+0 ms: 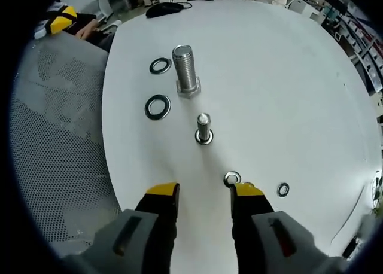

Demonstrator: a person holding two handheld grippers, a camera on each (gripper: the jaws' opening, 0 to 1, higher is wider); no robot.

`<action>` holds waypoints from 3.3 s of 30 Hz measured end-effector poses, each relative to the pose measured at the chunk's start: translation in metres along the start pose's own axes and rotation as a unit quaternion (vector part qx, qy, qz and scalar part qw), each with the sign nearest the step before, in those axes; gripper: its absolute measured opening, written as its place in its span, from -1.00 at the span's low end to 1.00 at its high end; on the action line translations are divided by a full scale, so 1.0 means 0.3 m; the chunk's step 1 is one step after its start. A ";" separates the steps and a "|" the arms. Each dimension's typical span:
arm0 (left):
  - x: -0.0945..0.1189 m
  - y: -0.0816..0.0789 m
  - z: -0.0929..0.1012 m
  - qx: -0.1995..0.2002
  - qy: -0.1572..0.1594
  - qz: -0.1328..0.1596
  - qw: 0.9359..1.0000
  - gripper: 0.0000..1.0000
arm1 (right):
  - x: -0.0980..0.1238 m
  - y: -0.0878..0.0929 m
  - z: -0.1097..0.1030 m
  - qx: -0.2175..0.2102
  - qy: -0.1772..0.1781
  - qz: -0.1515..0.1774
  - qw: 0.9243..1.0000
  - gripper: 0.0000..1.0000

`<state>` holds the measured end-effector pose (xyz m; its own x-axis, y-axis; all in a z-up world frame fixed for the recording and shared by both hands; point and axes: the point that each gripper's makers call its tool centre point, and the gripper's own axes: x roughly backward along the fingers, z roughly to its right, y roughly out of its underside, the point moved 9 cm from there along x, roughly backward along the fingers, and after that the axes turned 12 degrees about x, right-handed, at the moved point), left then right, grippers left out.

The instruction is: Place the washer onto the threaded stud by aligning its center hole with the stud, sliding it down to the base, and recovering from edge contact or off-axis alignment until the washer reaches the visible bottom stop.

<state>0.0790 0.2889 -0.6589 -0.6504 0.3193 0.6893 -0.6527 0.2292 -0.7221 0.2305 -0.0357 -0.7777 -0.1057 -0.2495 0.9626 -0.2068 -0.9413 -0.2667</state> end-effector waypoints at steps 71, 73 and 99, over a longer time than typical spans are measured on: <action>0.000 -0.006 0.000 0.003 0.000 0.013 1.000 -0.98 | -0.020 0.011 0.078 -0.039 0.037 0.028 0.998 -0.68; 0.000 -0.007 0.000 0.003 0.001 0.012 1.000 -0.98 | -0.020 0.013 0.078 -0.039 0.038 0.030 0.998 -0.68; 0.000 -0.009 0.001 0.002 0.003 0.016 1.000 -0.99 | 0.062 -0.019 0.068 -0.058 0.049 0.052 0.996 -0.73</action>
<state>0.0804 0.2879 -0.6569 -0.6682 0.3315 0.6661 -0.6338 0.2153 -0.7429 0.2495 -0.0396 -0.7574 -0.2247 -0.3151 0.9221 -0.3008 -0.8776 -0.3732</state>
